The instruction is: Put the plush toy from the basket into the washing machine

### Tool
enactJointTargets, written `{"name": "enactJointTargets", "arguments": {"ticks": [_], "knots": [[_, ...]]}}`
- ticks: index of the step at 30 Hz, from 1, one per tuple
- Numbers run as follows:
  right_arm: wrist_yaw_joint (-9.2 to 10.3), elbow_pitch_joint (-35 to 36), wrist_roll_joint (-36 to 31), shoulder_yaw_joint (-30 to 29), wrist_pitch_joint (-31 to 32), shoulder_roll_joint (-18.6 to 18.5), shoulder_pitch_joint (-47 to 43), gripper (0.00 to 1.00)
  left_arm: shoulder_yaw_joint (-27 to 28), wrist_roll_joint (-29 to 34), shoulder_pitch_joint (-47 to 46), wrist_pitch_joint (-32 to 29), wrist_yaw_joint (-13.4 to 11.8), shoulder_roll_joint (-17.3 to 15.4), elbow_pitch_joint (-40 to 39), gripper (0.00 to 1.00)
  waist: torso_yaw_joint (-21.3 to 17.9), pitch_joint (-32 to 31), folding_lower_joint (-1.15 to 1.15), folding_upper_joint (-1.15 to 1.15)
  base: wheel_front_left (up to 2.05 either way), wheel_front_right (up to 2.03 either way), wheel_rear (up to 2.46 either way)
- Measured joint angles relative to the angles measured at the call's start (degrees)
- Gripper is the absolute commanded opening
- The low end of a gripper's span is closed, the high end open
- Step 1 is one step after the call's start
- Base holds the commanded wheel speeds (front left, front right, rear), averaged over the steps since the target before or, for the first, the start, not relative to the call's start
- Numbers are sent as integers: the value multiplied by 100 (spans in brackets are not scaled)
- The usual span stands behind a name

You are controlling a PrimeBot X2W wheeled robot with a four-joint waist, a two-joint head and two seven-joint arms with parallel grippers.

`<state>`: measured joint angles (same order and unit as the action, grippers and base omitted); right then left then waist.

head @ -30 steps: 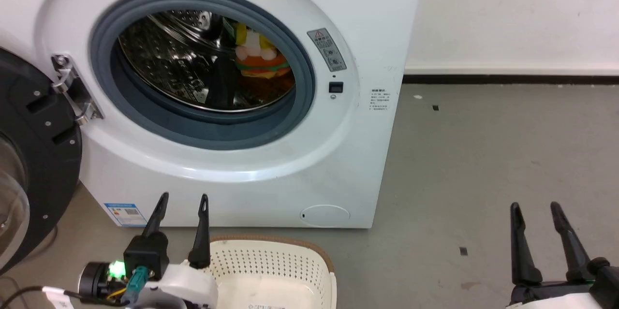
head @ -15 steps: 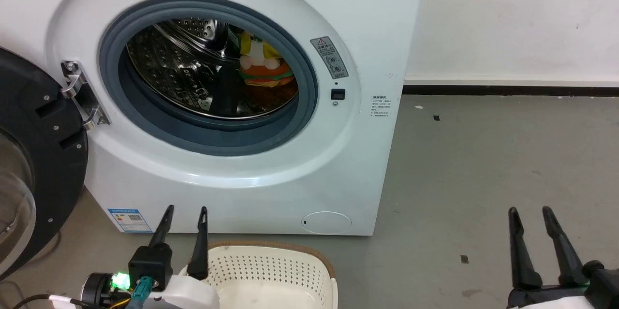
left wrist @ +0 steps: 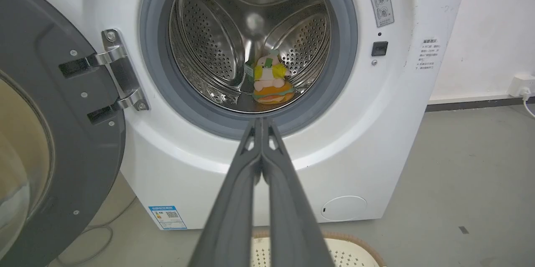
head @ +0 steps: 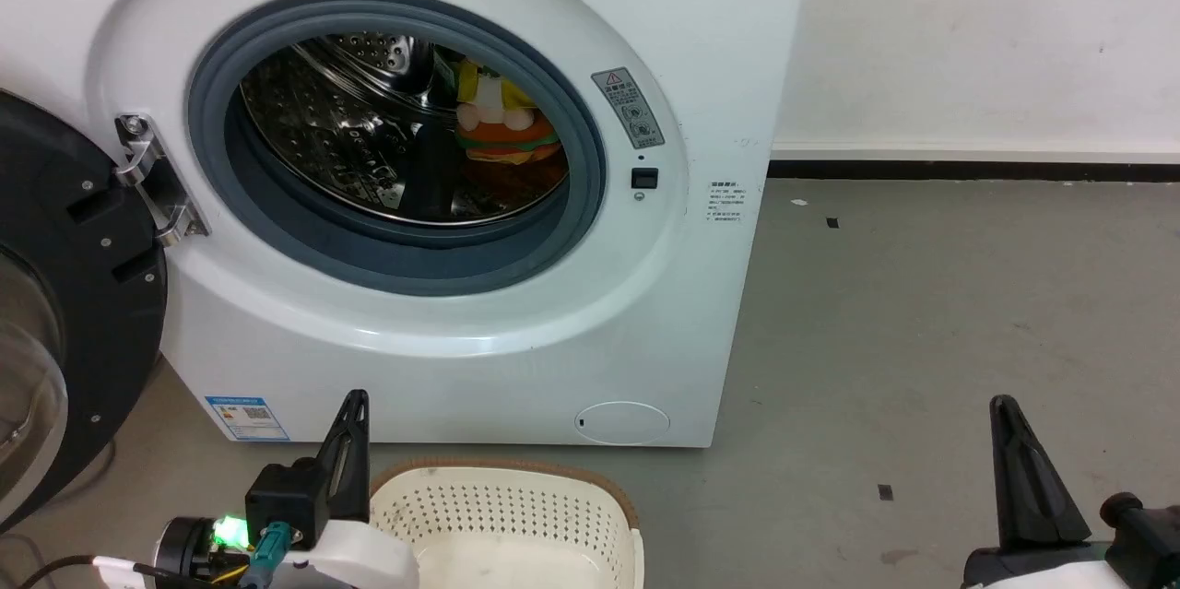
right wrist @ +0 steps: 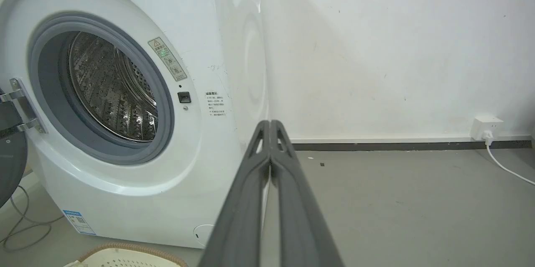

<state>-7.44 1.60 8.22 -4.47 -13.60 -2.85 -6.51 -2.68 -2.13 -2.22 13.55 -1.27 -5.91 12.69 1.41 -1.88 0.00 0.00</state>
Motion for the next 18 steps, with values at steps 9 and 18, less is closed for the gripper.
{"name": "enactJointTargets", "arguments": {"ticks": [9,18], "knots": [[0,-2,-35,36,94,0,19,0,12,1,0,-101,2,15,-102,0,-11,15,0,0,0,0,0],[0,-12,-121,74,197,0,52,0,35,2,1,-201,20,46,-198,0,-22,30,0,0,0,0,0]]}}
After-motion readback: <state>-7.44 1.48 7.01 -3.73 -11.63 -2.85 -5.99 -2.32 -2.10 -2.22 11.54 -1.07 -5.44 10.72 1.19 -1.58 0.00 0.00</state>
